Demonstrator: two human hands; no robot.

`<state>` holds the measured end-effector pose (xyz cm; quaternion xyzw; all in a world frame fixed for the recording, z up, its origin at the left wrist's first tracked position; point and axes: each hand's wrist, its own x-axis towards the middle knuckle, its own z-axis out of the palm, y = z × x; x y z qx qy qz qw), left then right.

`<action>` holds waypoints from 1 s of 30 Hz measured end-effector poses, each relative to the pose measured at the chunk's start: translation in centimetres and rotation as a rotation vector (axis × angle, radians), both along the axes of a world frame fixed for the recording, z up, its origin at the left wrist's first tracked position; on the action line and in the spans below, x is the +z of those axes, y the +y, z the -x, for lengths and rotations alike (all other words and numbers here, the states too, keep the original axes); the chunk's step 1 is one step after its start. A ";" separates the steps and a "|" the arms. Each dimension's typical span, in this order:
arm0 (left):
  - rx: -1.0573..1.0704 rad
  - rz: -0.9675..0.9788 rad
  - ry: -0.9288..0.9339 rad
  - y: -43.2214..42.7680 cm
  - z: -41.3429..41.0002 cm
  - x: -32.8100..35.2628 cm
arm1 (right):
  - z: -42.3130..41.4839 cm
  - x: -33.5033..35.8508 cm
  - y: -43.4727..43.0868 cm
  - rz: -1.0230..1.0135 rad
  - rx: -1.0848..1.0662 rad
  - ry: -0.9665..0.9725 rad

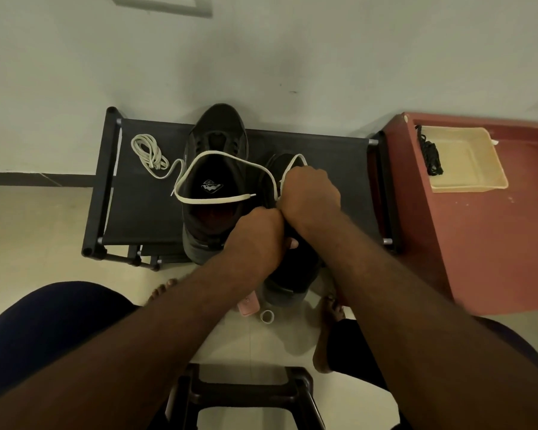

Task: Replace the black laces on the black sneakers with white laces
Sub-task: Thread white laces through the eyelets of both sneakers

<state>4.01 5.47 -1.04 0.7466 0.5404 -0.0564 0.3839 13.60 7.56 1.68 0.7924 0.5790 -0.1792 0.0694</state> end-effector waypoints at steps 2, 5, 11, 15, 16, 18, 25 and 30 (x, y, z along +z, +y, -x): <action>0.003 0.007 0.003 0.1 -0.1 0.0 | -0.1 -0.1 0.0 0.008 0.005 0.000; 0.011 -0.002 -0.003 0.1 0.0 0.0 | -0.1 -0.1 0.1 0.015 0.038 -0.032; 0.008 0.014 0.007 0.2 -0.1 -0.1 | -0.1 -0.3 0.0 -0.001 0.009 -0.011; -0.036 -0.007 0.018 0.4 -0.2 -0.5 | -0.1 -0.9 0.1 -0.060 -0.129 0.123; -0.040 -0.018 0.019 0.4 -0.3 -0.6 | -0.1 -1.1 0.1 -0.079 -0.161 0.144; -0.035 -0.017 0.020 0.4 -0.3 -0.7 | 0.0 -1.3 0.1 -0.072 -0.188 0.147; -0.024 0.028 0.017 0.5 -0.5 -0.8 | -0.4 -0.4 1.8 0.086 -0.080 0.065; -0.030 0.032 0.023 0.3 -0.7 -0.7 | -0.2 -0.3 2.1 0.172 -0.058 0.009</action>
